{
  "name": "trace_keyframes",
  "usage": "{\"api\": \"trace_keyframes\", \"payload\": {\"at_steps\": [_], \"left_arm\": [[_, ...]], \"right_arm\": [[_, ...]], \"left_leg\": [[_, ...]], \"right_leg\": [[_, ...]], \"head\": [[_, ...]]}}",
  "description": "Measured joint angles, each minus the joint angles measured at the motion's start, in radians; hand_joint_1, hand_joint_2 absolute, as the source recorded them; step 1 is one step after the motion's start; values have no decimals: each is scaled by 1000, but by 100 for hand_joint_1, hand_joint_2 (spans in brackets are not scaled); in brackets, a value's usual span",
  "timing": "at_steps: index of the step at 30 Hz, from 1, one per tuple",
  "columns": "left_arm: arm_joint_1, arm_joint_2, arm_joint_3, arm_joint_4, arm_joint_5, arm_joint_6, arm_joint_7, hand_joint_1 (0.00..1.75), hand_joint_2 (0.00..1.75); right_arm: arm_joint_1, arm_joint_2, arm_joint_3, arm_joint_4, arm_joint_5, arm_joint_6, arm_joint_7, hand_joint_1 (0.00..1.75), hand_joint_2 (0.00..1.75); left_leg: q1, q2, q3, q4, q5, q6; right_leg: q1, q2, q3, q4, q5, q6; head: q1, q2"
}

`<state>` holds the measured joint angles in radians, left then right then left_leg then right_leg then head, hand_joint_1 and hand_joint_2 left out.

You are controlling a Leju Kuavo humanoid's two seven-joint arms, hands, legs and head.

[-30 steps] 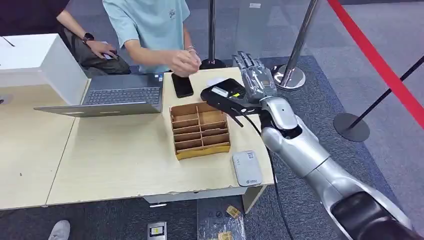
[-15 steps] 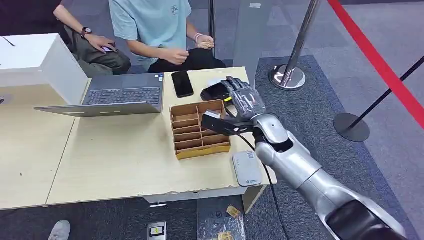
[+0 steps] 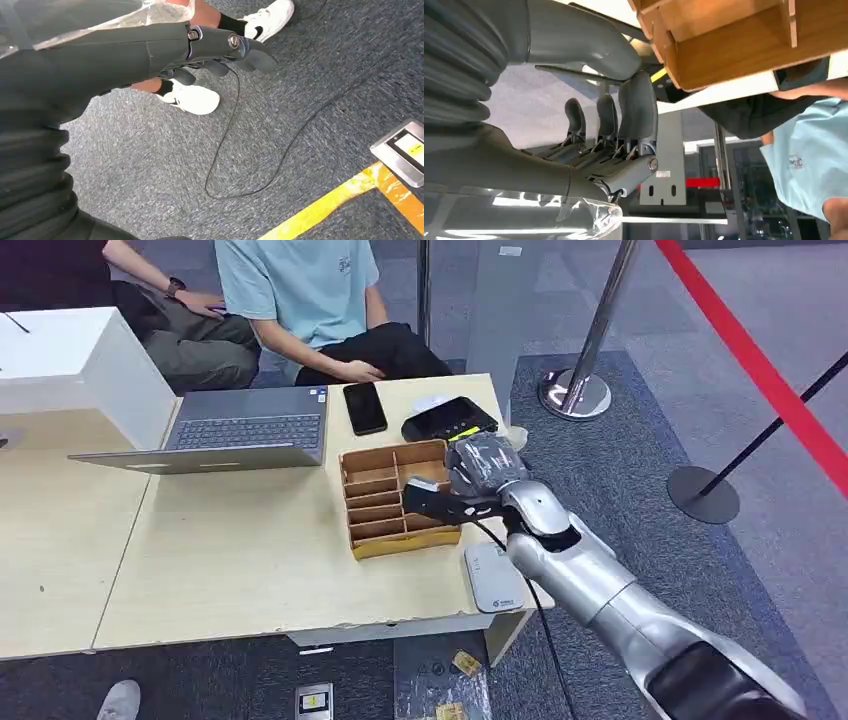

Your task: Pass the card to the sensor for recognition and then transmit it.

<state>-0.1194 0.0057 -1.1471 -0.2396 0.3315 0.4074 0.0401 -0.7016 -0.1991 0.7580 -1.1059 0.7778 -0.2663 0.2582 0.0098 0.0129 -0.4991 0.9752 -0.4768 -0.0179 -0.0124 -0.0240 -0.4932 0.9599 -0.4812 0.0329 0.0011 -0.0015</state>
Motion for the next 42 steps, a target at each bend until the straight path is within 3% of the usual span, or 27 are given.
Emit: {"api": "trace_keyframes", "payload": {"at_steps": [1, 3, 8, 15, 19, 20, 31, 32, 37, 40, 41, 42], "left_arm": [[0, -1, 0, 0, -1, 0, 0, 0, 175], [0, -3, 0, 0, -2, 0, 0, 0, 175], [0, -6, 0, 0, -5, 0, 0, 0, 175], [0, -7, 0, 0, -8, -2, 0, 0, 175], [0, -10, 0, 0, -8, -3, 0, 0, 175], [0, -11, 0, 0, -8, -5, 0, 0, 175], [1, -15, 0, 0, -10, -9, 0, 0, 175], [1, -16, 0, 0, -11, -9, 0, 0, 175], [1, -19, 0, 0, -11, -11, 2, 0, 175], [1, -21, 0, 0, -11, -11, 4, 0, 175], [1, -21, 0, 0, -11, -11, 6, 0, 175], [1, -21, 0, 0, -11, -11, 10, 0, 175]], "right_arm": [[0, 3, 1, 6, -3, 0, -3, 129, 175], [2, 10, 6, 16, -3, 0, -8, 138, 175], [10, 27, 17, 42, -6, -5, -16, 112, 175], [23, 50, 24, 72, -9, -9, -24, 106, 175], [29, 61, 30, 90, -8, -11, -28, 80, 175], [30, 64, 31, 93, -8, -12, -28, 91, 175], [40, 82, 45, 121, -9, -16, -29, 89, 175], [40, 84, 45, 123, -9, -16, -29, 103, 175], [43, 91, 45, 128, -16, -23, -29, 93, 175], [47, 94, 45, 129, -18, -24, -29, 108, 175], [49, 94, 45, 129, -22, -25, -30, 148, 175], [50, 95, 45, 130, -23, -26, -31, 155, 175]], "left_leg": [[0, 0, 0, 0, 0, 0], [0, 0, 0, 0, 0, 0], [0, 0, 0, 0, 0, 0], [0, 0, 0, 0, 0, 0], [0, 0, 0, 0, 0, 0], [0, 0, 0, 0, 0, 0], [0, 0, 0, 0, 0, 0], [0, 0, 0, 0, 0, 0], [0, 0, 0, 0, 0, 0], [0, 0, 0, 0, 0, 0], [0, 0, 0, 0, 0, 0], [0, 0, 0, 0, 0, 0]], "right_leg": [[0, 0, 0, 0, 0, 0], [0, 0, 0, 0, 0, 0], [0, 0, 0, 0, 0, 0], [0, 0, 0, 0, 0, 0], [0, 0, 0, 0, 0, 0], [0, 0, 0, 0, 0, 0], [0, 0, 0, 0, 0, 0], [0, 0, 0, 0, 0, 0], [0, 0, 0, 0, 0, 0], [0, 0, 0, 0, 0, 0], [0, 0, 0, 0, 0, 0], [0, 0, 0, 0, 0, 0]], "head": [[0, 0], [0, 0], [0, 0], [0, 0], [0, 0], [0, 0], [0, 0], [0, 0], [0, 0], [0, 0], [0, 0], [0, 0]]}}
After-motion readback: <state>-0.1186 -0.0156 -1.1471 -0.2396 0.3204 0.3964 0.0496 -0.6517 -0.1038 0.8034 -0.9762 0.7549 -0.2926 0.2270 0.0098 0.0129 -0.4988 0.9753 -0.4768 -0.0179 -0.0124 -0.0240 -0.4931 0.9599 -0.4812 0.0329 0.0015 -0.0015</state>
